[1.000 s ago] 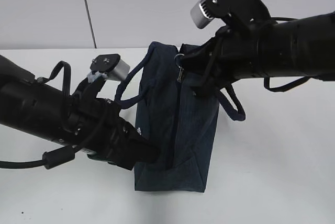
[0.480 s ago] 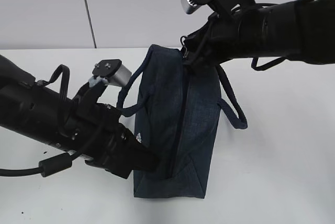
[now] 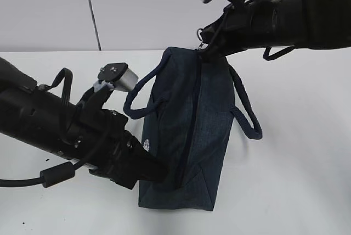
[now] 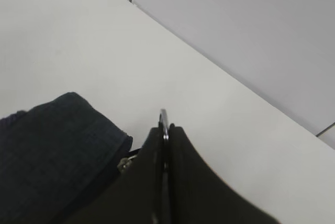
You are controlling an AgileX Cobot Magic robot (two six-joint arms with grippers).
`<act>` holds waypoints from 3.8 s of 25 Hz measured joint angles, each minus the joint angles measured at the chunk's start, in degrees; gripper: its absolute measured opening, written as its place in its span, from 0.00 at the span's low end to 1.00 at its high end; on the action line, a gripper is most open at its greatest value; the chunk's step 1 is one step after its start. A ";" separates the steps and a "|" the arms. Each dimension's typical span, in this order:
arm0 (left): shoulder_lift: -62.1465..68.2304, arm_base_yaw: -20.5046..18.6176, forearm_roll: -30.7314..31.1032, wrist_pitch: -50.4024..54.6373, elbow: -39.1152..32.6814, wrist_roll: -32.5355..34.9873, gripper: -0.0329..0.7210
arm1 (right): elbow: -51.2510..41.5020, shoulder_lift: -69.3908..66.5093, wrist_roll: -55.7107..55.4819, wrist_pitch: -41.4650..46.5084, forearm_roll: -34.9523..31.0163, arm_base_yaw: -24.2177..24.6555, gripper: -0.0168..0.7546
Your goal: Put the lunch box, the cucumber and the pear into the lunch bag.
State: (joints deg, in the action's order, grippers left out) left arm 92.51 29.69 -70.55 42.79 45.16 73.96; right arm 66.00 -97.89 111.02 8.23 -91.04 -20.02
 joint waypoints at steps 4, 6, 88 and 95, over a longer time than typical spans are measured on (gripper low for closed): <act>0.00 0.00 -0.07 0.00 0.00 0.00 0.02 | 1.84 -2.00 0.00 4.82 -0.79 3.12 0.03; 0.00 0.00 -0.07 0.00 0.00 0.00 0.02 | 2.94 -3.14 0.00 6.63 -0.82 4.02 0.03; 6.82 -0.27 6.40 -19.05 24.81 -9.72 0.06 | 8.47 -7.69 -1.37 17.95 -1.80 7.26 0.03; 3.37 -0.26 7.76 -16.57 24.69 -8.77 0.06 | 8.70 -7.69 -1.37 20.81 -1.80 9.66 0.03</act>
State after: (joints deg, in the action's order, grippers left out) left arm 95.88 29.43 -62.79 26.22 69.85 65.19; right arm 74.70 -105.58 109.64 29.04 -92.84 -10.35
